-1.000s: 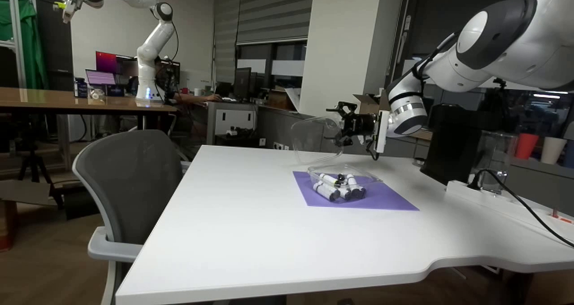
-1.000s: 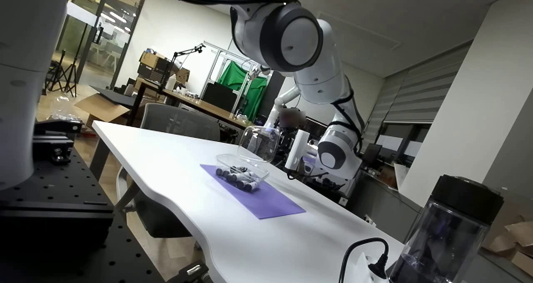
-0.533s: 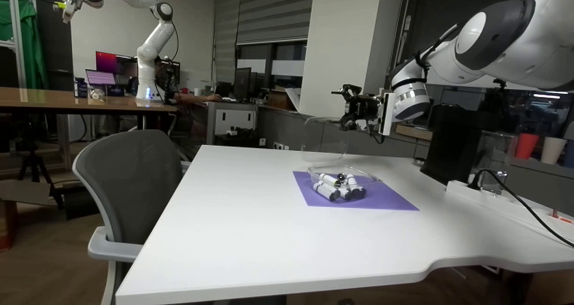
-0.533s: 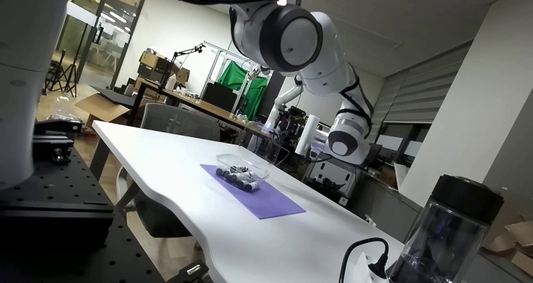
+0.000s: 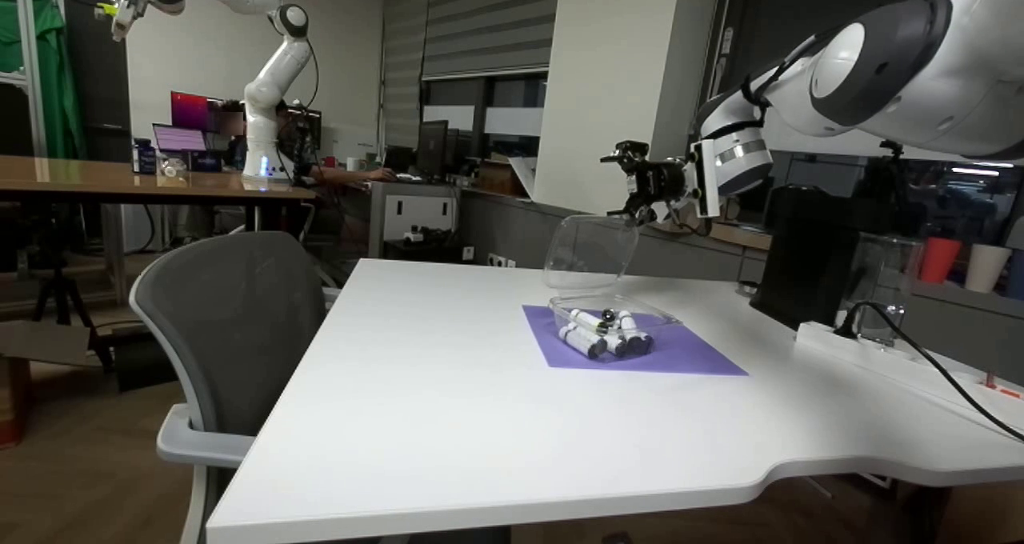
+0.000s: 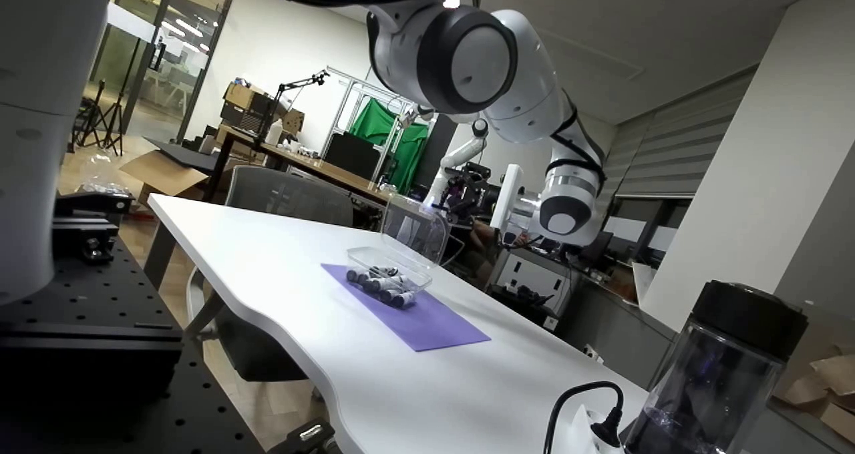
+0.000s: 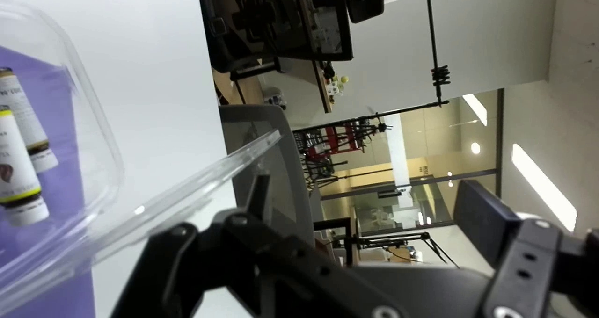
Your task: Close the lid on the clear bowl
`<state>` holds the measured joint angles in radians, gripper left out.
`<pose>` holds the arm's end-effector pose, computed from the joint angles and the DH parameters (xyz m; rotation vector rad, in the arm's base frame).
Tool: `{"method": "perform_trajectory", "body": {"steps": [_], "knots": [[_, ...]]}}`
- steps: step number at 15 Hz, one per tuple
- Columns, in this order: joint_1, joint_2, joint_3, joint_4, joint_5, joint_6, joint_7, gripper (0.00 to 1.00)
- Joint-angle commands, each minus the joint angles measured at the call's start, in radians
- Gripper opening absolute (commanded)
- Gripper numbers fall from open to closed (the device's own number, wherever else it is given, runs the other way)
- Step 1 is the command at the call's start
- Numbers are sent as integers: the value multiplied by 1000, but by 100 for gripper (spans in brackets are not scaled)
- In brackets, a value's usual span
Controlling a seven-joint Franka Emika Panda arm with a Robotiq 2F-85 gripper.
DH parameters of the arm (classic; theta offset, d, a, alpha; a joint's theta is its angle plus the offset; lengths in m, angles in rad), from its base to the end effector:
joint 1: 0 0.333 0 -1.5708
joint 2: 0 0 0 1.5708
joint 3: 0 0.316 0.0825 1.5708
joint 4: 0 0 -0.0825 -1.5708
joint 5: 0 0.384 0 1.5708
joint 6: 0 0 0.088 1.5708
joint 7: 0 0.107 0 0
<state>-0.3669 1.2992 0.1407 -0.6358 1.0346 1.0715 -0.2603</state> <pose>0.7193 -0.1049 0.2232 -1.7342 -0.0747 0.4256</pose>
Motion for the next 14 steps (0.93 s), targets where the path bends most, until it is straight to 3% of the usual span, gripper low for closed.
{"method": "perform_trajectory", "body": {"steps": [1,6,9,14], "knots": [[20,-10,-63,44,-89,-26,78,100],[31,-35,-159,19,-251,-62,45,100],[51,-67,-202,20,-345,-139,39,100],[118,-145,-255,35,-514,-174,-67,100]]}}
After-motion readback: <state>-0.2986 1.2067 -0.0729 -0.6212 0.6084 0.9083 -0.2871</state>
